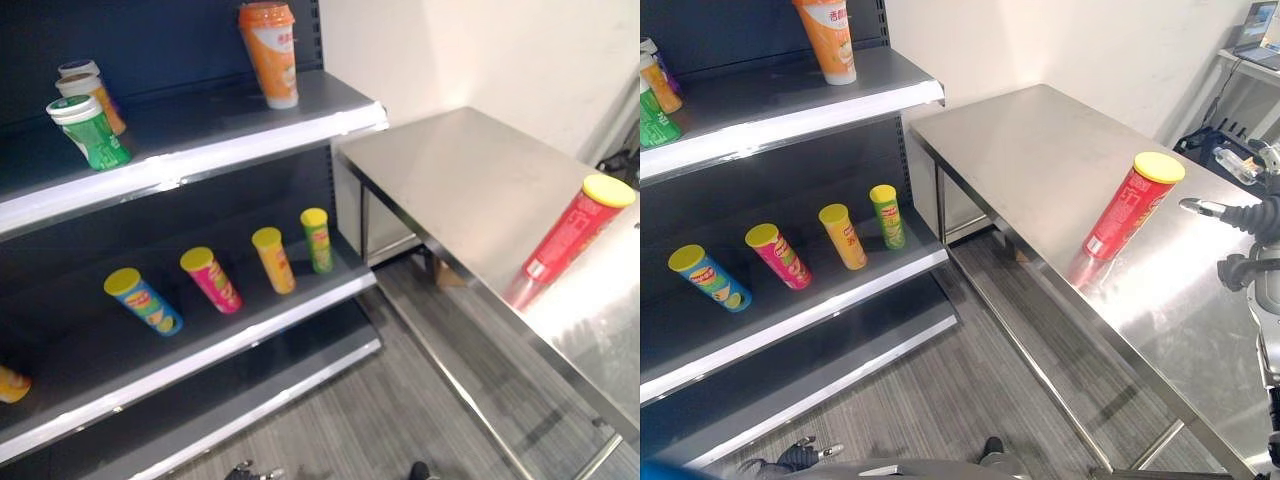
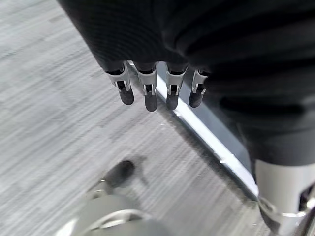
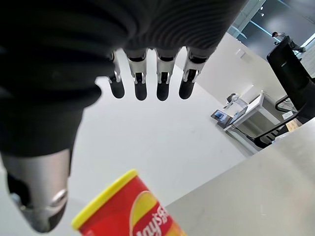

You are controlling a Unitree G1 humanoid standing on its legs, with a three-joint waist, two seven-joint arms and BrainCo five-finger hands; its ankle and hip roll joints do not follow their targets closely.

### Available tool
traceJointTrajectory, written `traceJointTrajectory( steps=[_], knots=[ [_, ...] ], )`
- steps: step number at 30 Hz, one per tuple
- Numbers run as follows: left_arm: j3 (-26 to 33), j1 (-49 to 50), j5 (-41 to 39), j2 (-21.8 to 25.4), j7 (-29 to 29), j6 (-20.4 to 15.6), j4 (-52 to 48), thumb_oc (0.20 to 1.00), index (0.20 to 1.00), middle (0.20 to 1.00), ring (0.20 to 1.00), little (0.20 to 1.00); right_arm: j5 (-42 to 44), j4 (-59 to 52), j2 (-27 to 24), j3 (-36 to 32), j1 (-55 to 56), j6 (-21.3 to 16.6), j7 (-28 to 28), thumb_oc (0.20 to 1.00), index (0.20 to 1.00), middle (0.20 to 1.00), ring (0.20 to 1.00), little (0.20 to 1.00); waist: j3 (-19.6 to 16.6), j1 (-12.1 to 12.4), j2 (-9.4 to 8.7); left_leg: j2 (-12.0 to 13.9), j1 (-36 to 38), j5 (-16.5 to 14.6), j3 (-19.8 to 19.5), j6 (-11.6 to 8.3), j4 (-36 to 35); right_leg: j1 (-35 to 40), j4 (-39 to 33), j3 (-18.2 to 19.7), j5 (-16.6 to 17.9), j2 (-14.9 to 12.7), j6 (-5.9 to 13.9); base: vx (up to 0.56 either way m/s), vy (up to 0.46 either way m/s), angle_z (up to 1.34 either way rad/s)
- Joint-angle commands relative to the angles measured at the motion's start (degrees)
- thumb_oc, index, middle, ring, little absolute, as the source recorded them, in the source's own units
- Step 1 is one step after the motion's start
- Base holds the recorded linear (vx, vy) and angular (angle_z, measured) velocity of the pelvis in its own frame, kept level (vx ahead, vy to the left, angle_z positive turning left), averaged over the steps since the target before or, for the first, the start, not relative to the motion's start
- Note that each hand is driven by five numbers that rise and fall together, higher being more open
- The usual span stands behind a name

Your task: Put the goods on the table back onto the shelves and tidy them up.

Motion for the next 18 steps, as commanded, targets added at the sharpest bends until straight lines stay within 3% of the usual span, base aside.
traceJointTrajectory(
  steps=[1, 18],
  knots=[
    [-0.45, -2.29, -1.78, 1.45, 1.05, -0.46, 1.34, 1.0, 1.0, 1.0, 1.0, 1.0, 2.97, 3.05, -3.77, 2.62, -5.34, -0.54, -0.27, 1.0, 1.0, 1.0, 1.0, 1.0, -0.05, 1.46, -2.79, 2.76, -3.74, 4.63, 0.04, -2.68, 1.27, 3.72, 3.61, -0.93, -7.44, -2.52, 2.68, -0.01, -0.023, 0.09],
    [-1.71, -2.04, -2.89, 1.67, 0.87, -0.61, 0.7, 1.0, 1.0, 1.0, 1.0, 1.0, 5.52, 9.87, -5.51, 12.63, -13.55, 0.22, 2.97, 1.0, 1.0, 1.0, 1.0, 1.0, 0.13, 3.11, -3.04, 3.56, -4.31, 5.65, -1.14, -3.29, 1.49, 4.75, 2.89, -2.44, -7.87, -1.68, 2.16, 0.0, -0.02, 0.07]
  ],
)
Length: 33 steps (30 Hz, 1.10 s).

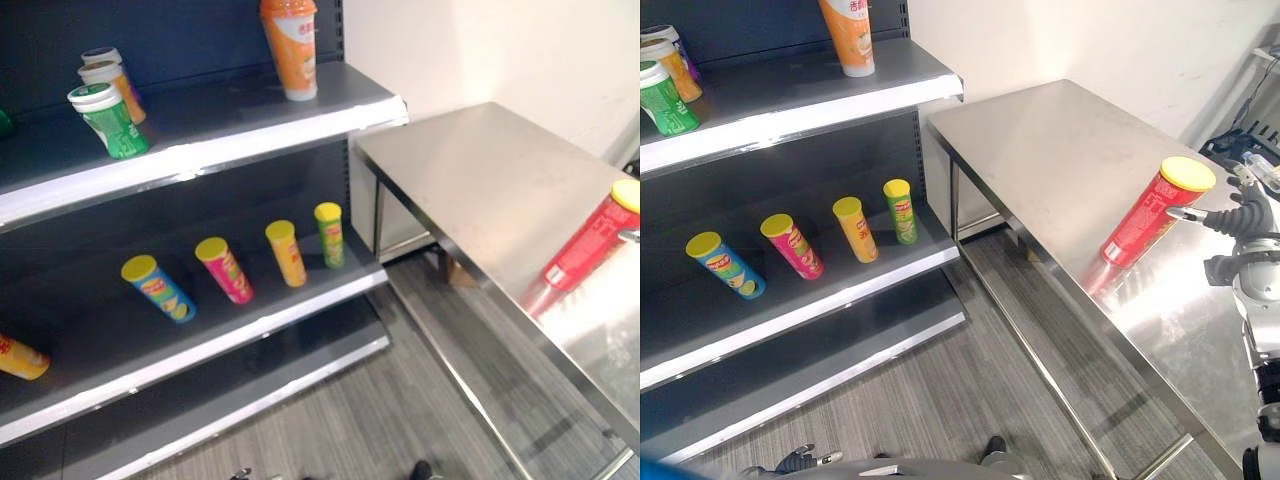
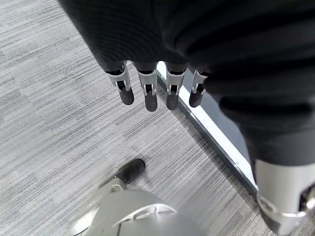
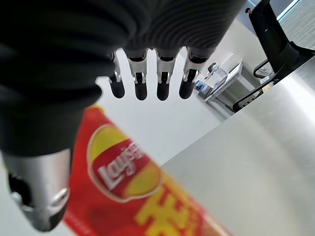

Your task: Put the goods on the table back onto the shelves and tidy them up.

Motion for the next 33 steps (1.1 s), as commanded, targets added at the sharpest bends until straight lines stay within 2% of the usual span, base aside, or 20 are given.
traceJointTrajectory(
  steps=[1, 27, 33],
  knots=[
    [-1.83, -1.79, -2.78, 1.82, 0.81, -0.57, 0.86, 1.0, 1.0, 1.0, 1.0, 1.0, 0.15, 0.85, -3.55, 3.44, -5.63, -1.72, -0.55, 1.0, 1.0, 1.0, 1.0, 1.0, -1.54, 2.0, -3.02, 3.32, -3.61, 5.42, 1.52, -3.06, 0.91, 3.55, 2.81, 0.16, -7.55, -1.83, 2.48, 0.0, 0.0, 0.0],
    [-2.06, -2.22, -2.43, 1.68, 1.5, -0.92, 1.13, 1.0, 1.0, 1.0, 1.0, 1.0, -2.28, 3.83, -3.58, 8.05, -7.82, -0.85, 0.72, 1.0, 1.0, 1.0, 1.0, 1.0, -1.45, 2.38, -3.03, 2.95, -3.7, 5.23, 0.84, -3.07, 0.45, 3.76, 2.42, -0.63, -7.14, -2.2, 2.71, 0.0, 0.001, 0.0],
    [-2.24, -2.26, -2.41, 1.98, 1.18, -1.06, 0.93, 1.0, 1.0, 1.0, 1.0, 1.0, -2.14, 5.1, -4.23, 11.14, -8.91, -0.63, 2.96, 1.0, 1.0, 1.0, 1.0, 1.0, -1.36, 2.65, -3.34, 3.07, -3.82, 5.44, 0.71, -3.16, 0.44, 3.72, 2.41, -0.6, -7.15, -2.09, 2.65, 0.0, 0.0, 0.0]
  ],
)
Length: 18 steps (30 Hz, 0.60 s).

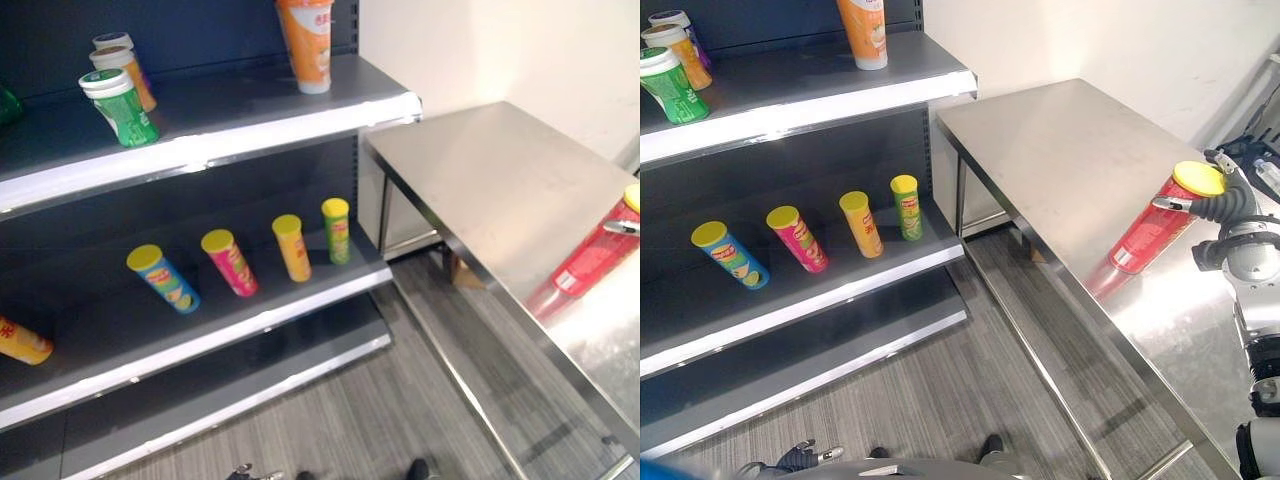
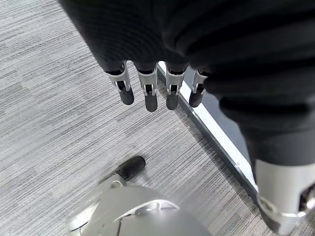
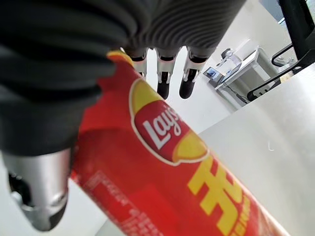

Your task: Put the goods on the table back onto the shelves and tidy them up.

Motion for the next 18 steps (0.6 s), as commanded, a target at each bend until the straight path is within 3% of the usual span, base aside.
traceJointTrajectory(
  steps=[1, 2, 4, 12, 16, 18],
  knots=[
    [-2.21, -1.92, -2.41, 1.96, 0.99, -1.01, 0.91, 1.0, 1.0, 1.0, 1.0, 1.0, -1.41, 0.74, -3.42, 5.2, -3.86, -0.75, 1.64, 1.0, 1.0, 1.0, 1.0, 1.0, -1.73, 1.47, -2.77, 3.06, -3.83, 5.44, 0.93, -3.16, 0.48, 3.54, 2.38, -0.29, -7.04, -2.08, 2.63, 0.0, 0.0, 0.0],
    [-2.39, -1.97, -2.28, 1.99, 0.8, -1.07, 0.87, 1.0, 1.0, 1.0, 1.0, 1.0, -1.48, 1.51, -4.09, 6.57, -4.08, -0.53, 2.79, 0.865, 0.865, 0.865, 0.865, 0.865, -1.69, 1.6, -2.91, 3.14, -3.86, 5.52, 0.93, -3.22, 0.49, 3.62, 2.35, -0.38, -7.05, -2.01, 2.58, 0.0, 0.0, 0.0],
    [-2.42, -2.01, -2.19, 1.94, 0.74, -1.1, 0.87, 1.0, 1.0, 1.0, 1.0, 1.0, -1.44, 1.89, -4.38, 7.33, -4.49, -0.5, 3.17, 0.2, 0.2, 0.2, 0.2, 0.2, -1.68, 1.54, -2.96, 3.18, -3.87, 5.52, 0.9, -3.24, 0.49, 3.62, 2.35, -0.41, -7.07, -2.0, 2.59, 0.0, 0.0, 0.0],
    [-2.15, -2.1, -2.21, 2.04, 0.64, -1.04, 1.09, 1.0, 1.0, 1.0, 1.0, 1.0, -1.91, 0.07, -5.71, 7.56, -3.54, -0.41, 4.14, 0.2, 0.2, 0.2, 0.2, 0.2, -1.43, 1.28, -3.13, 3.34, -3.89, 5.53, 0.85, -3.33, 0.59, 3.63, 2.49, -0.33, -7.17, -2.05, 2.57, 0.0, 0.0, 0.0],
    [-0.55, -2.08, -2.55, 2.2, 1.06, -0.78, 0.9, 1.0, 1.0, 1.0, 1.0, 1.0, -3.43, -7.12, -5.41, 0.63, 2.22, -0.77, 2.12, 0.2, 0.2, 0.2, 0.2, 0.2, -1.6, 0.78, -2.99, 3.3, -3.49, 5.29, 1.13, -3.26, 0.69, 3.75, 2.63, -0.15, -7.4, -2.03, 2.48, 0.0, 0.0, 0.0],
    [1.39, -1.95, -2.58, 2.05, 1.36, -0.56, 0.66, 1.0, 1.0, 1.0, 1.0, 1.0, -5.44, -15.69, -3.44, -7.42, 8.34, -1.67, -0.37, 0.2, 0.2, 0.2, 0.2, 0.2, -1.6, 0.18, -2.63, 3.38, -3.36, 5.09, 1.15, -3.19, 0.81, 3.84, 2.8, 0.06, -7.66, -2.05, 2.41, 0.0, -0.019, 0.01]
  ],
)
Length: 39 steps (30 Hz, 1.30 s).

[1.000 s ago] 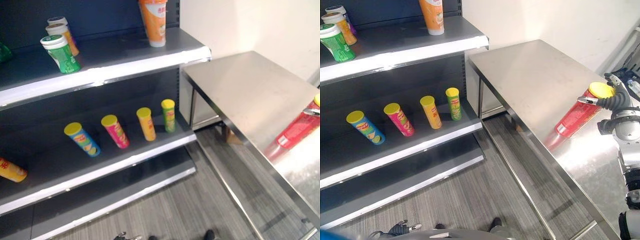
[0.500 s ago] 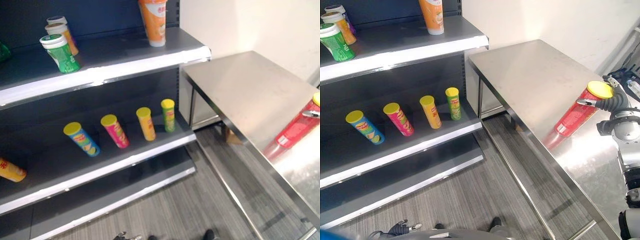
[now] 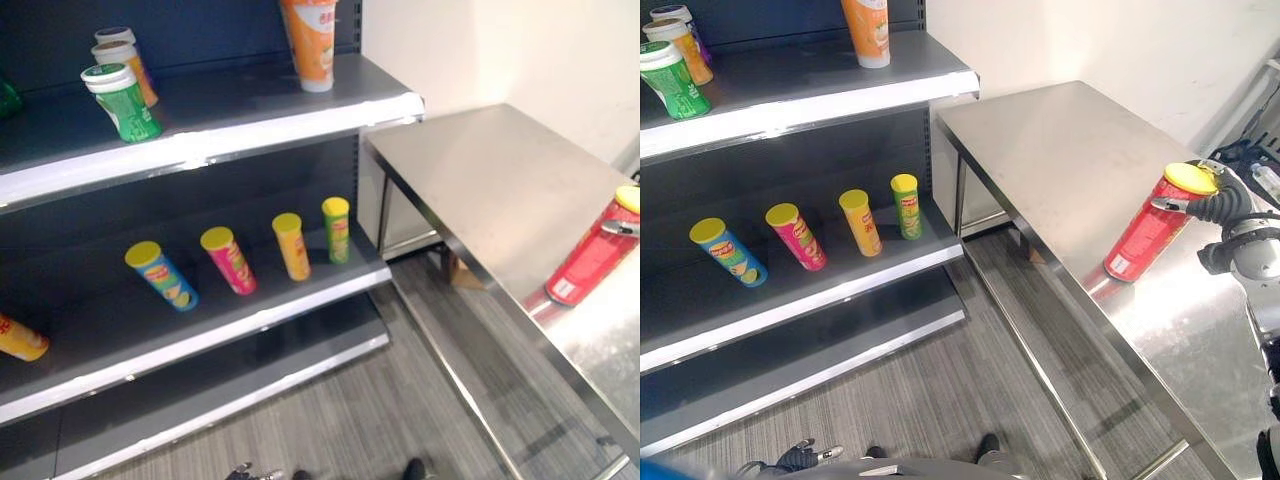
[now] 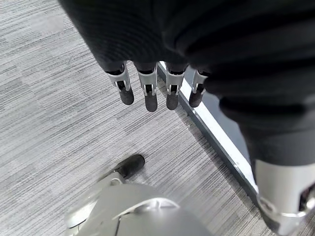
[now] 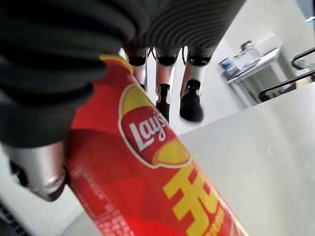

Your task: Put the goods on the table back onto the shelves and tidy them up.

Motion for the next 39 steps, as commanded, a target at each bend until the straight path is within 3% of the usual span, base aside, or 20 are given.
traceJointTrajectory(
  steps=[1, 6, 9, 12, 14, 18, 19, 21, 23, 24, 25, 26, 28, 29, 30, 31, 33, 35, 36, 39],
  knots=[
    [0.22, -1.74, -2.43, 2.02, 1.53, -0.55, 0.93, 1.0, 1.0, 1.0, 1.0, 1.0, -3.75, -8.16, 0.36, -5.55, 1.44, -3.11, -4.99, 0.2, 0.2, 0.2, 0.2, 0.2, -1.76, 0.06, -1.85, 3.37, -3.67, 5.02, 1.19, -3.17, 0.65, 3.75, 2.86, 0.02, -7.88, -2.14, 2.53, 0.0, 0.0, 0.0],
    [1.59, -1.62, -2.26, 1.73, 1.89, -0.77, -1.4, 1.0, 1.0, 1.0, 1.0, 1.0, -6.44, -22.02, 5.8, -15.0, 7.45, -6.28, -8.12, 0.2, 0.2, 0.2, 0.2, 0.2, -1.35, 0.52, -1.27, 4.1, -5.33, 4.59, -0.22, -3.42, 3.63, 4.06, 2.36, 0.27, -8.68, -1.4, 1.76, -0.04, -0.075, -0.03],
    [2.27, -1.27, -3.67, 1.63, 1.44, -1.11, -3.78, 1.0, 1.0, 1.0, 1.0, 1.0, -8.3, -27.2, 7.91, -16.28, 8.37, -7.35, -8.4, 0.2, 0.2, 0.2, 0.2, 0.2, -0.31, 1.44, -1.0, 5.05, -7.81, 5.23, -1.66, -3.87, 6.05, 4.28, 1.44, 0.52, -9.16, -0.33, 1.01, -0.09, -0.097, 0.06],
    [2.31, -1.22, -4.99, 1.7, 1.36, -1.38, -5.66, 1.0, 1.0, 1.0, 1.0, 1.0, -8.65, -29.66, 8.86, -16.52, 7.76, -7.99, -8.83, 0.2, 0.2, 0.2, 0.2, 0.2, 0.9, 2.4, -0.77, 5.87, -11.37, 8.41, -4.37, -5.33, 8.1, 4.05, 0.89, 0.05, -9.24, 0.49, 0.37, -0.14, -0.08, 0.22],
    [2.59, -0.69, -6.74, 1.49, 1.43, -1.75, -7.01, 1.0, 1.0, 1.0, 1.0, 1.0, -9.48, -30.92, 9.54, -15.62, 7.52, -8.15, -9.03, 0.2, 0.2, 0.2, 0.2, 0.2, 1.55, 3.16, -0.64, 6.14, -12.43, 8.1, -6.12, -5.61, 7.71, 4.01, 0.66, -1.3, -9.33, 0.61, 0.46, -0.18, -0.01, 0.52],
    [3.4, -0.86, -7.03, 1.18, 2.11, -1.94, -6.4, 1.0, 1.0, 1.0, 1.0, 1.0, -11.99, -31.46, 8.4, -13.87, 6.74, -7.83, -9.68, 0.2, 0.2, 0.2, 0.2, 0.2, 2.2, 2.48, -0.91, 9.5, -10.43, 6.72, -4.53, -5.19, 7.3, 1.84, 0.97, -3.03, -7.54, -1.53, 1.3, -0.15, 0.145, 0.36],
    [3.77, -1.37, -6.65, 1.45, 2.65, -2.28, -6.37, 1.0, 1.0, 1.0, 1.0, 1.0, -12.19, -32.36, 7.56, -13.85, 6.85, -7.87, -9.65, 0.2, 0.2, 0.2, 0.2, 0.2, 2.19, 1.47, -0.84, 12.39, -7.51, 6.4, -2.75, -5.11, 7.65, 0.0, 1.31, -4.72, -6.06, -3.49, 1.99, -0.19, 0.314, 0.3],
    [3.82, -1.6, -6.41, 1.59, 3.01, -2.4, -6.3, 1.0, 1.0, 1.0, 1.0, 1.0, -11.92, -32.69, 7.38, -14.12, 7.3, -8.03, -9.48, 0.2, 0.2, 0.2, 0.2, 0.2, 2.11, 1.06, -0.52, 13.92, -6.22, 6.99, -2.58, -5.66, 7.99, -0.4, 1.36, -5.53, -5.65, -4.21, 2.38, -0.1, 0.245, 0.31],
    [3.98, -2.4, -5.76, 2.1, 3.29, -2.44, -5.52, 1.0, 1.0, 1.0, 1.0, 1.0, -11.09, -34.52, 8.13, -15.78, 9.43, -8.01, -8.8, 0.2, 0.2, 0.2, 0.2, 0.2, 1.4, -0.04, 0.69, 16.19, -3.72, 8.58, -4.48, -7.73, 9.29, -1.08, 2.28, -6.59, -4.43, -6.72, 3.83, 0.0, 0.431, 0.5],
    [3.83, -2.46, -5.45, 2.28, 3.2, -2.41, -5.27, 1.0, 1.0, 1.0, 1.0, 1.0, -10.76, -35.19, 8.66, -16.12, 10.02, -8.15, -8.41, 0.2, 0.2, 0.2, 0.2, 0.2, 1.2, -0.33, 0.98, 15.91, -3.05, 7.55, -5.0, -8.09, 9.25, -1.48, 2.59, -6.64, -4.02, -7.49, 4.23, 0.12, 0.705, 0.5],
    [2.84, -3.05, -3.62, 2.53, 3.05, -2.29, -4.74, 1.0, 1.0, 1.0, 1.0, 1.0, -10.47, -36.7, 9.75, -17.14, 11.13, -8.22, -7.74, 0.2, 0.2, 0.2, 0.2, 0.2, 0.3, -1.48, 1.54, 15.24, -2.55, 3.16, -4.43, -8.24, 7.54, -1.41, 2.77, -6.91, -2.69, -10.43, 6.4, 0.06, 0.574, 0.37],
    [2.45, -3.22, -3.4, 2.77, 2.96, -2.3, -5.25, 1.0, 1.0, 1.0, 1.0, 1.0, -10.2, -37.38, 10.43, -17.14, 11.01, -8.05, -7.52, 0.2, 0.2, 0.2, 0.2, 0.2, 0.55, -1.65, 1.22, 13.91, -3.23, 1.94, -3.2, -7.31, 7.39, -2.28, 3.35, -7.14, -0.6, -12.01, 6.38, 0.04, 0.635, 0.55],
    [1.72, -3.99, -1.77, 3.57, 2.83, -2.25, -4.46, 1.0, 1.0, 1.0, 1.0, 1.0, -10.84, -37.31, 11.57, -16.27, 10.2, -7.67, -7.66, 0.2, 0.2, 0.2, 0.2, 0.2, 0.22, -1.53, 0.7, 10.71, -2.97, -1.42, -1.88, -6.59, 4.85, -3.41, 3.7, -6.07, 1.87, -15.95, 8.86, 0.03, 0.429, 0.81],
    [1.76, -3.99, -1.77, 3.58, 2.83, -2.26, -4.45, 1.0, 1.0, 1.0, 1.0, 1.0, -10.85, -37.28, 11.57, -16.2, 10.13, -7.68, -7.67, 0.2, 0.2, 0.2, 0.2, 0.2, 0.22, -1.51, 0.64, 10.64, -2.92, -1.41, -1.81, -6.56, 4.81, -3.46, 3.72, -6.0, 1.88, -16.02, 8.87, 0.05, 0.419, 0.6],
    [1.12, -4.62, -0.83, 3.96, 2.62, -2.55, -4.24, 1.0, 1.0, 1.0, 1.0, 1.0, -11.86, -37.46, 12.31, -15.37, 10.2, -7.49, -7.82, 0.2, 0.2, 0.2, 0.2, 0.2, 0.26, -1.58, 0.18, 8.5, -3.07, -1.58, -1.55, -5.73, 2.97, -4.77, 4.17, -5.9, 5.52, -18.4, 9.28, -0.05, 0.561, 0.23],
    [1.21, -5.0, -0.01, 4.86, 2.64, -2.44, -4.33, 1.0, 1.0, 1.0, 1.0, 1.0, -13.45, -37.65, 13.64, -12.95, 8.73, -6.76, -7.84, 0.2, 0.2, 0.2, 0.2, 0.2, 0.86, -1.54, 0.18, 4.63, -2.27, -2.29, 0.07, -3.38, -0.48, -8.5, 6.89, -5.29, 12.45, -22.39, 9.28, -0.06, 0.562, 0.18],
    [1.55, -5.46, 0.7, 6.13, 2.47, -2.16, -4.26, 1.0, 1.0, 1.0, 1.0, 1.0, -13.03, -39.07, 15.81, -11.18, 8.47, -7.13, -7.36, 0.2, 0.2, 0.2, 0.2, 0.2, 1.59, -2.49, 0.7, 2.68, -2.83, -3.42, 1.16, -2.02, -0.55, -11.0, 10.02, -4.06, 13.03, -22.92, 9.28, -0.02, 0.619, 0.12],
    [1.35, -5.64, 0.91, 6.57, 2.29, -2.02, -4.4, 1.0, 1.0, 1.0, 1.0, 1.0, -12.94, -39.7, 16.29, -11.42, 9.08, -7.14, -6.95, 0.2, 0.2, 0.2, 0.2, 0.2, 1.77, -3.16, 0.55, 2.12, -2.63, -3.62, 0.87, -1.58, -0.55, -11.91, 11.66, -0.81, 11.35, -21.13, 9.2, 0.01, 0.391, 0.27],
    [0.83, -6.36, 1.17, 7.0, 2.02, -2.02, -4.58, 1.0, 1.0, 1.0, 1.0, 1.0, -12.79, -40.28, 16.52, -11.18, 9.51, -7.31, -6.19, 0.2, 0.2, 0.2, 0.2, 0.2, 2.01, -4.32, -0.09, 0.57, -2.96, -2.74, 1.32, -0.25, -0.55, -12.81, 12.39, 2.11, 7.85, -16.59, 7.66, -0.02, 0.259, 0.77],
    [0.11, -6.82, 1.14, 6.77, 1.71, -1.74, -4.4, 1.0, 1.0, 1.0, 1.0, 1.0, -13.06, -40.66, 15.86, -8.83, 8.54, -7.66, -5.18, 0.2, 0.2, 0.2, 0.2, 0.2, 2.04, -4.48, 0.1, -1.06, -2.76, -2.68, 0.52, 0.83, -0.55, -13.29, 13.5, 3.95, 0.05, -8.64, 5.14, 0.01, 0.213, 0.25]
  ],
)
